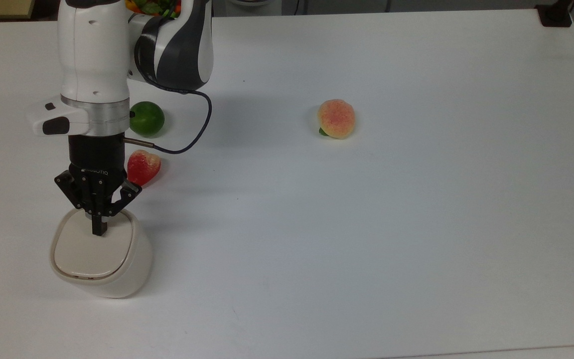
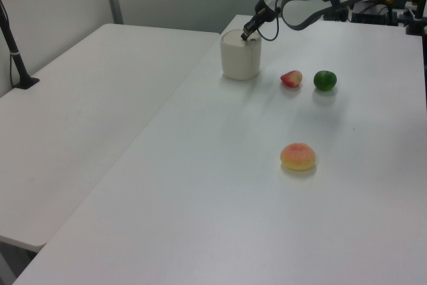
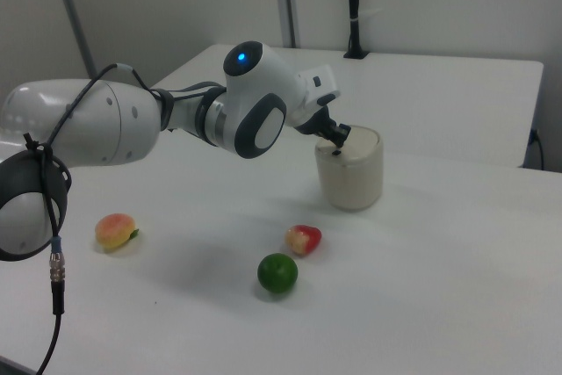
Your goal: Close garbage bin
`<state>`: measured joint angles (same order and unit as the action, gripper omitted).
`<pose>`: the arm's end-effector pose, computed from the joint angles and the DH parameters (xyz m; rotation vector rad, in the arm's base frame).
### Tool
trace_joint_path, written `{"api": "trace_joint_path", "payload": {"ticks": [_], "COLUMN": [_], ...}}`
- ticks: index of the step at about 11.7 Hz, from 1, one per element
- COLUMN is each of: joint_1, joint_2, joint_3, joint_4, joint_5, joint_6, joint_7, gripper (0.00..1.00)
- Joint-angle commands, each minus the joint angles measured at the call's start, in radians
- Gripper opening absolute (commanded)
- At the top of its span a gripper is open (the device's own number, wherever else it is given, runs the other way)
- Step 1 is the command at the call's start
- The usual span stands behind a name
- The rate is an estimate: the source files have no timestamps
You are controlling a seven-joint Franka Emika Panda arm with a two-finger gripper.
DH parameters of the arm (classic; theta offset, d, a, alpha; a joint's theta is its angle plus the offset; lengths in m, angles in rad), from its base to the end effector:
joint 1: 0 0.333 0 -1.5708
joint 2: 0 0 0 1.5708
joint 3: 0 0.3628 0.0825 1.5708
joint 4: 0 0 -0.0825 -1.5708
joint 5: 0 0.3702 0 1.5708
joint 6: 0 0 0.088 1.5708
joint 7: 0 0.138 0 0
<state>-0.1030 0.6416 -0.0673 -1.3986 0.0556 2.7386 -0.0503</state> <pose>0.7972 -0.1236 0.4321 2.8799 -0.1949 1.0479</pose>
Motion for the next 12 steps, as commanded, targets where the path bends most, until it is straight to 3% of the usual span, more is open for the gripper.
{"api": "trace_joint_path", "payload": {"ticks": [1, 9, 10, 11, 12], "joint_1": [-0.007, -0.014, -0.015, -0.02, -0.027], "joint_2": [-0.065, -0.227, -0.262, -0.305, -0.353], "joint_3": [0.014, 0.018, 0.026, 0.026, 0.026], "joint_4": [-0.082, -0.072, -0.072, -0.071, -0.071], "joint_5": [-0.005, 0.01, 0.041, 0.099, 0.142], "joint_6": [-0.045, -0.363, -0.445, -0.546, -0.663], "joint_7": [-0.01, -0.003, -0.003, -0.003, -0.002], "gripper": [0.0, 0.03, 0.14, 0.36, 0.67]}}
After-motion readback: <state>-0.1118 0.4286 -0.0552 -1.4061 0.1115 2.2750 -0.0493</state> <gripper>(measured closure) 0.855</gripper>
